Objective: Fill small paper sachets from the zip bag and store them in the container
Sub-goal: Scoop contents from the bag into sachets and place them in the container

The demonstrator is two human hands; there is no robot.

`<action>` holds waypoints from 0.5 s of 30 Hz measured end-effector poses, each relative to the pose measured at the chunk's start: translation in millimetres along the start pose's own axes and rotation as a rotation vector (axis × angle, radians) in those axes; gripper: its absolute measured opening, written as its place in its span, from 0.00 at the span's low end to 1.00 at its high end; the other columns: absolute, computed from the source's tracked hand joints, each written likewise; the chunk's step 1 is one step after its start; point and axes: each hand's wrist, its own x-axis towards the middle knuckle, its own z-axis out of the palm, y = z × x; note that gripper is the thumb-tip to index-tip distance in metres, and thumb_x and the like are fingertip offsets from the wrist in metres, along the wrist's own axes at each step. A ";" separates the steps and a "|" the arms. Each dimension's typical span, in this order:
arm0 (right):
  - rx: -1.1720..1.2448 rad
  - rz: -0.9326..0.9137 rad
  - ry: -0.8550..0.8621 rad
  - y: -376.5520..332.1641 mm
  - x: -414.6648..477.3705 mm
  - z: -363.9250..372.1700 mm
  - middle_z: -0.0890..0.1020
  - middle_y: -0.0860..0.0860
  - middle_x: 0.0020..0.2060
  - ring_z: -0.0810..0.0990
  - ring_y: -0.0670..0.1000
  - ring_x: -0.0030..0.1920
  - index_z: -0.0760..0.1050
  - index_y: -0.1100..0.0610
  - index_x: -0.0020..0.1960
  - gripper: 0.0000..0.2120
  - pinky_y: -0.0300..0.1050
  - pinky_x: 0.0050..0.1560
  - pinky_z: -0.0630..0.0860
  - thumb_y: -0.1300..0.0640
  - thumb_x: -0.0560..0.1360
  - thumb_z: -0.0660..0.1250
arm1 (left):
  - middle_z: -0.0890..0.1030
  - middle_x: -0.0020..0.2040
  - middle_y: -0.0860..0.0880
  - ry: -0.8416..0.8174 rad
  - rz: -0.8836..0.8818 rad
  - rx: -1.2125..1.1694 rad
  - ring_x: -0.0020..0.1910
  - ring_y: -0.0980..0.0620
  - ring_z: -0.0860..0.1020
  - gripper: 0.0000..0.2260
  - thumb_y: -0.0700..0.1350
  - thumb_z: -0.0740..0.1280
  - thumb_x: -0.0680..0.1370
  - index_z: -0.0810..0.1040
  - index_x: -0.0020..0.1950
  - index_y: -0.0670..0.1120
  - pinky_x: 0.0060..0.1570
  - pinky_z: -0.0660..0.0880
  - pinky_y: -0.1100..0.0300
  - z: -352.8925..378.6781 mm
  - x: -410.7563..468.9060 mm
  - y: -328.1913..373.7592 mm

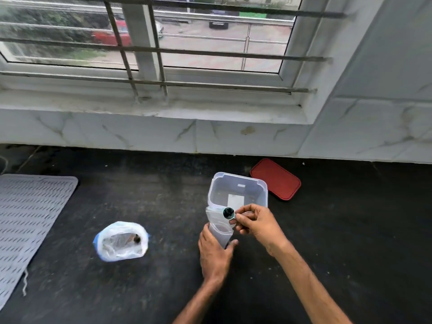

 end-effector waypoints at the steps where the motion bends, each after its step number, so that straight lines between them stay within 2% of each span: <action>1: -0.051 -0.014 0.004 1.7 0.8 -2.8 0.86 0.59 0.40 0.80 0.48 0.32 0.75 0.66 0.50 0.03 0.40 0.34 0.79 0.67 0.77 0.67 | 0.74 0.65 0.44 0.040 -0.008 -0.019 0.65 0.45 0.72 0.38 0.54 0.78 0.67 0.66 0.70 0.43 0.62 0.71 0.55 4.0 1.2 -1.0; 5: -0.322 -0.091 -0.008 12.0 4.2 -6.5 0.86 0.53 0.36 0.82 0.48 0.32 0.77 0.61 0.47 0.01 0.45 0.37 0.81 0.65 0.75 0.69 | 0.75 0.59 0.49 0.135 -0.025 -0.141 0.57 0.49 0.76 0.28 0.53 0.76 0.70 0.70 0.65 0.47 0.53 0.74 0.56 9.3 -4.7 -3.7; 8: -0.489 -0.160 -0.048 21.9 5.2 0.3 0.86 0.50 0.35 0.81 0.43 0.31 0.78 0.56 0.44 0.03 0.46 0.38 0.81 0.63 0.73 0.70 | 0.74 0.58 0.52 0.156 -0.020 -0.204 0.55 0.52 0.75 0.26 0.48 0.76 0.70 0.70 0.64 0.48 0.50 0.70 0.62 11.5 -14.1 -0.7; 10: -0.741 -0.312 -0.039 26.6 5.0 4.3 0.84 0.47 0.37 0.81 0.43 0.35 0.77 0.52 0.44 0.03 0.47 0.40 0.80 0.59 0.72 0.69 | 0.74 0.59 0.53 0.168 -0.029 -0.229 0.54 0.54 0.75 0.25 0.46 0.75 0.71 0.70 0.65 0.49 0.50 0.69 0.63 11.7 -18.1 4.9; 12: -1.036 -0.505 -0.020 30.3 2.1 7.5 0.84 0.47 0.40 0.82 0.49 0.39 0.75 0.51 0.46 0.02 0.48 0.39 0.78 0.55 0.73 0.67 | 0.75 0.58 0.55 0.173 -0.020 -0.249 0.54 0.56 0.76 0.24 0.46 0.75 0.72 0.70 0.64 0.51 0.48 0.70 0.65 11.1 -20.0 9.6; 15: -1.126 -0.679 -0.010 32.1 -3.4 9.6 0.84 0.49 0.43 0.82 0.51 0.41 0.75 0.53 0.48 0.03 0.46 0.39 0.80 0.55 0.75 0.67 | 0.76 0.57 0.56 0.191 0.008 -0.269 0.54 0.57 0.77 0.23 0.47 0.75 0.71 0.70 0.62 0.53 0.47 0.74 0.69 10.2 -20.3 13.1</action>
